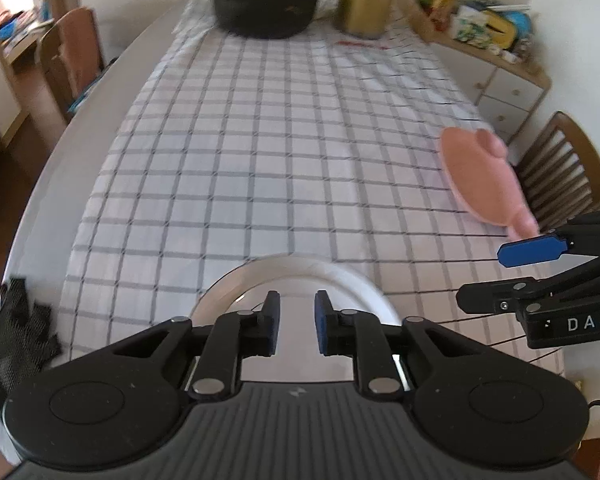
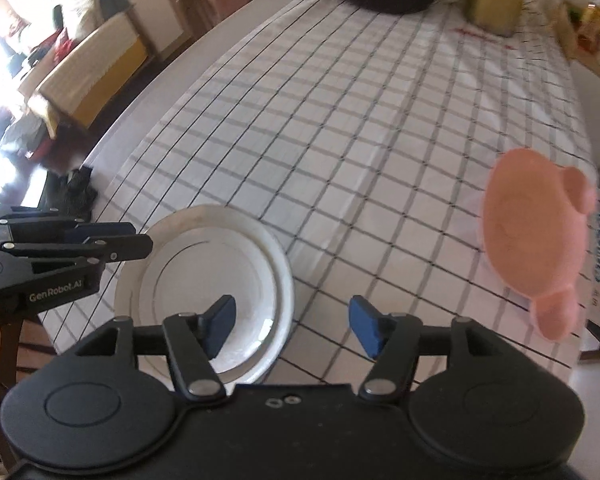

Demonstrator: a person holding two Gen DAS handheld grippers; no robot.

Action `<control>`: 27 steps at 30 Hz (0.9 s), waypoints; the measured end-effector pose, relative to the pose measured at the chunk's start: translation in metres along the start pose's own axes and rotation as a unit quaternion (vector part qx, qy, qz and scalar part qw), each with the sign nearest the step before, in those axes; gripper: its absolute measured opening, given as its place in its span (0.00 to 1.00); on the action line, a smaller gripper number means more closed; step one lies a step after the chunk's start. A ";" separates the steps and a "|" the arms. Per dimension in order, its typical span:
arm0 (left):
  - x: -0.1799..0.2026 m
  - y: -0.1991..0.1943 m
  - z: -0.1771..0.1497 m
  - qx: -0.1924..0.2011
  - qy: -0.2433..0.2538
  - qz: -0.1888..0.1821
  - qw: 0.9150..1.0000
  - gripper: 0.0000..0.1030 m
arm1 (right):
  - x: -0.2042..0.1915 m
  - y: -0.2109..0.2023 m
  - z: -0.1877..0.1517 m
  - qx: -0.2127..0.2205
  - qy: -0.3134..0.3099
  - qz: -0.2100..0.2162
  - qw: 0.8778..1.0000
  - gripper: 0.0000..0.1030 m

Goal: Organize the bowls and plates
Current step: 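Open both grippers and release the small white plate, then move both grippers forward to the rim of the pink bear-ear plate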

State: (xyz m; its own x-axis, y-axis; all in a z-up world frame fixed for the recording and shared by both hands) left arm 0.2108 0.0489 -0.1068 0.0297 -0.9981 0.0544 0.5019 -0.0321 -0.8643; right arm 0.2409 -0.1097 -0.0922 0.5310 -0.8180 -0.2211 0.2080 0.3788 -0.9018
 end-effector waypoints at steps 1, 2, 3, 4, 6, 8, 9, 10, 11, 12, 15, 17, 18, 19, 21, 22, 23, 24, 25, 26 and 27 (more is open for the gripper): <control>0.005 -0.001 0.005 0.003 0.006 -0.005 1.000 0.24 | 0.005 -0.005 0.000 0.003 0.009 -0.003 1.000 0.62; 0.010 -0.003 0.008 0.005 0.010 -0.008 1.000 0.29 | 0.011 -0.010 0.000 0.007 0.017 -0.005 1.000 0.67; 0.016 -0.004 0.012 0.009 0.015 -0.012 1.000 0.36 | 0.015 -0.014 0.000 0.012 0.024 -0.009 1.000 0.69; 0.021 -0.004 0.016 0.013 0.019 -0.017 1.000 0.41 | 0.020 -0.019 0.000 0.015 0.031 -0.014 0.999 0.71; 0.030 -0.007 0.022 0.023 0.025 -0.023 0.999 0.61 | 0.028 -0.026 -0.002 0.020 0.042 -0.021 0.999 0.72; 0.042 -0.009 0.031 0.036 0.036 -0.029 0.998 0.65 | 0.038 -0.033 -0.003 0.027 0.055 -0.027 0.998 0.77; 0.048 -0.010 0.035 0.038 0.042 -0.034 0.998 0.65 | 0.043 -0.037 -0.004 0.031 0.060 -0.031 0.997 0.78; 0.053 -0.009 0.039 0.040 0.046 -0.037 0.997 0.65 | 0.048 -0.040 -0.005 0.035 0.064 -0.035 0.997 0.82; 0.059 -0.008 0.043 0.041 0.051 -0.039 0.997 0.66 | 0.053 -0.043 -0.006 0.038 0.068 -0.041 0.996 0.88; 0.064 -0.008 0.046 0.042 0.055 -0.040 0.997 0.67 | 0.059 -0.046 -0.007 0.041 0.072 -0.049 0.995 0.91; 0.082 -0.003 0.059 0.049 0.071 -0.041 0.995 0.69 | 0.075 -0.054 -0.013 0.049 0.085 -0.060 0.993 0.96; 0.095 0.002 0.068 0.052 0.081 -0.044 0.994 0.69 | 0.087 -0.055 -0.019 0.050 0.098 -0.063 0.992 0.96; 0.101 0.005 0.072 0.052 0.085 -0.045 0.994 0.69 | 0.093 -0.056 -0.022 0.051 0.104 -0.066 0.991 0.96; 0.108 0.010 0.077 0.052 0.088 -0.047 0.994 0.69 | 0.101 -0.056 -0.025 0.053 0.111 -0.069 0.990 0.96; 0.121 0.021 0.087 0.045 0.090 -0.053 0.993 0.70 | 0.115 -0.055 -0.031 0.051 0.127 -0.071 0.988 0.96; 0.127 0.028 0.091 0.037 0.090 -0.059 0.994 0.70 | 0.123 -0.053 -0.035 0.048 0.135 -0.072 0.987 0.96; 0.133 0.036 0.095 0.030 0.086 -0.063 0.994 0.70 | 0.128 -0.052 -0.037 0.045 0.141 -0.074 0.986 0.96; 0.137 0.043 0.099 0.024 0.082 -0.066 0.994 0.70 | 0.134 -0.051 -0.039 0.042 0.145 -0.077 0.986 0.96; 0.141 0.049 0.102 0.019 0.079 -0.066 0.994 0.70 | 0.142 -0.049 -0.040 0.040 0.147 -0.080 0.985 0.96; 0.145 0.058 0.107 0.013 0.076 -0.065 0.995 0.70 | 0.148 -0.048 -0.040 0.040 0.147 -0.084 0.985 0.96; 0.147 0.064 0.110 0.010 0.073 -0.060 0.995 0.70 | 0.156 -0.047 -0.038 0.040 0.148 -0.089 0.984 0.96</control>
State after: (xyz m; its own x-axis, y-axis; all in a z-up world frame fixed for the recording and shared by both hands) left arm 0.3426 -0.0944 -0.0995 -0.1572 -0.9841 0.0823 0.5107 -0.1524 -0.8462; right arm 0.2822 -0.2713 -0.0986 0.2207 -0.9601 -0.1719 0.3465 0.2419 -0.9063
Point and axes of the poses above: each gripper's, at about its wrist camera, not at the fingertips, and y roughly the way its jaws point, x to its right, z to its top, the point moved 10 cm from there along y, roughly the way its jaws point, and after that the axes turned 5 degrees about z, right-handed, at the moved point
